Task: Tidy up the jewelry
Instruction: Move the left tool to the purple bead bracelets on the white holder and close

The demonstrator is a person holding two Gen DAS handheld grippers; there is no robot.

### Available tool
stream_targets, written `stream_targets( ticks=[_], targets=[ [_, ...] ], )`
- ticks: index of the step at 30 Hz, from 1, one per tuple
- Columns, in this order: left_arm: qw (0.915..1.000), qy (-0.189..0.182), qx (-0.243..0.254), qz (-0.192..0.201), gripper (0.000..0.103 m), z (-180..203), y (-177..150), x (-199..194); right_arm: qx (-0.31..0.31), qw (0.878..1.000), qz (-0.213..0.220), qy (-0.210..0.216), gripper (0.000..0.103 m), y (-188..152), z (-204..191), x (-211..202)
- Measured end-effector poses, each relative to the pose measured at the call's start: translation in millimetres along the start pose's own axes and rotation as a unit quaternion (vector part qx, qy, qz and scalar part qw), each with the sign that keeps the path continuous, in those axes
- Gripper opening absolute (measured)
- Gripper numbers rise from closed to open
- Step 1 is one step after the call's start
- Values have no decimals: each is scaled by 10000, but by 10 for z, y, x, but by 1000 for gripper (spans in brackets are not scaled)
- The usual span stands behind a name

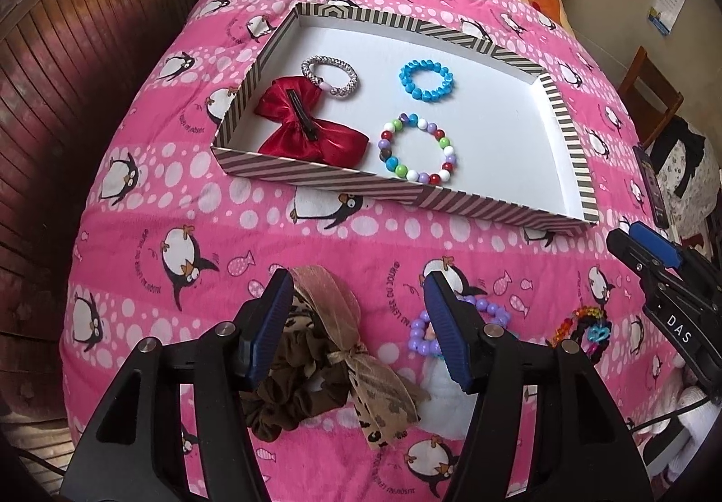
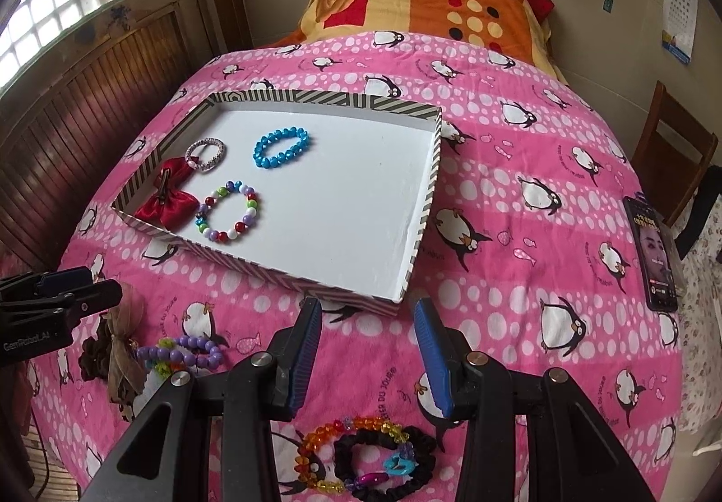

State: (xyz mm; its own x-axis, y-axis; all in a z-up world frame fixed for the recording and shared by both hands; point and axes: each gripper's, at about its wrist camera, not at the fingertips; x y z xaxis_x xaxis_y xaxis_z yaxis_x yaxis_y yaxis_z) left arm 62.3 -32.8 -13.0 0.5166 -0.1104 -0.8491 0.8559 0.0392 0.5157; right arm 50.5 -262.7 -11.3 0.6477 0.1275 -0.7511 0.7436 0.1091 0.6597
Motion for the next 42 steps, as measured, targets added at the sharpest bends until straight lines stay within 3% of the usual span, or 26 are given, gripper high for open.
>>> stream_targets(
  ticks=[34, 42],
  targets=[
    [9998, -41, 150, -126, 60, 106, -185, -45, -82, 9997, -219, -51, 41, -186, 113, -73],
    [9981, -490, -87, -353, 60, 29, -224, -66, 65, 9995, -291, 122, 41, -250, 222, -130]
  ],
)
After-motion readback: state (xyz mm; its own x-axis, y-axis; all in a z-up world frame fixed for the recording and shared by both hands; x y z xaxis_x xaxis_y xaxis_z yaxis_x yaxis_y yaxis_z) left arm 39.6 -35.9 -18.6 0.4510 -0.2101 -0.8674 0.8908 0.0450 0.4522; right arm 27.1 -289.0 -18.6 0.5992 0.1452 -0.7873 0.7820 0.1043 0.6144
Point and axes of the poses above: each gripper's, at about its wrist camera, not at the fingertips, and x roughly the way its jaws point, z to its right, y to its top, and after that the axes turned 8 degrees about z, right-handed
